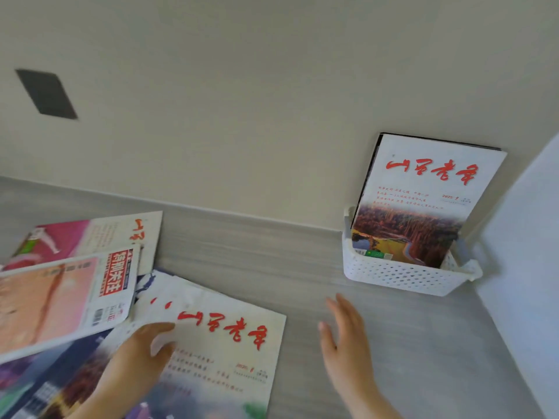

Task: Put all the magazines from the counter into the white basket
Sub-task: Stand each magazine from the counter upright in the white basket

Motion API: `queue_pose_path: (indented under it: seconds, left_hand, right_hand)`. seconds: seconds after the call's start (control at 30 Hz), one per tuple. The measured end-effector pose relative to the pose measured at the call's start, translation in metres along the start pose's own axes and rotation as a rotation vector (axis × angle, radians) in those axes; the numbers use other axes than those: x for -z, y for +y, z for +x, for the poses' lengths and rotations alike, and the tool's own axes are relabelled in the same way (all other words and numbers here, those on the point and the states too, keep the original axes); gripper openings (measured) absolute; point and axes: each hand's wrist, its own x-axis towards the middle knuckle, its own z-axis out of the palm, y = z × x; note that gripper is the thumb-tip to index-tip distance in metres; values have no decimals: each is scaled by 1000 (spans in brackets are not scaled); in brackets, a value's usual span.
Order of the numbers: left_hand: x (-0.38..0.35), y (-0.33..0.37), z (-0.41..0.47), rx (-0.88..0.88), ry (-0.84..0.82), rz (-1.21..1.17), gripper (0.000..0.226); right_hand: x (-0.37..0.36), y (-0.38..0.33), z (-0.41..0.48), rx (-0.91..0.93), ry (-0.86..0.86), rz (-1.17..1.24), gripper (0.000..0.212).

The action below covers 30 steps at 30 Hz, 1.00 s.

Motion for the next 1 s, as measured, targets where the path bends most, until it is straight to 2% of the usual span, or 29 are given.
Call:
queue_pose_path:
  seconds: [0.1,0.2,0.3,0.47,0.63,0.73,0.87,0.93,1.0]
  left_hand:
    - [7,-33,-13,35,-57,101,47]
    - [16,-46,-16,-6,-49,159,56]
    - [23,-48,-14,-20,-103,149,55]
    - [28,-46,-13,-36,-182,140,51]
    - [26,-37,-6,59,-190,-167,48]
    - [27,-26,2,84,-246,-161,43]
    - [21,-16,0,-10,-304,-24,31]
    - [21,-12,-2,-61,-274,-29,32]
    - [24,-5,-5,-110,-228,-82,33]
  right_hand:
    - [-41,-13,-40,-6,-146,-60,50]
    - [-67,-39,-72,68,-198,-241,46]
    - [-82,-52,-90,114,-137,-435,40]
    - [-82,-60,-97,51,-240,-617,39]
    - [-87,-66,-100,26,-291,-627,42]
    - [-88,-65,-101,10,-289,-652,43]
    - [-86,-62,-100,-48,-254,-534,60]
    - [-89,-53,-94,-97,-267,-258,63]
    - [-87,-53,-87,-282,-228,125,69]
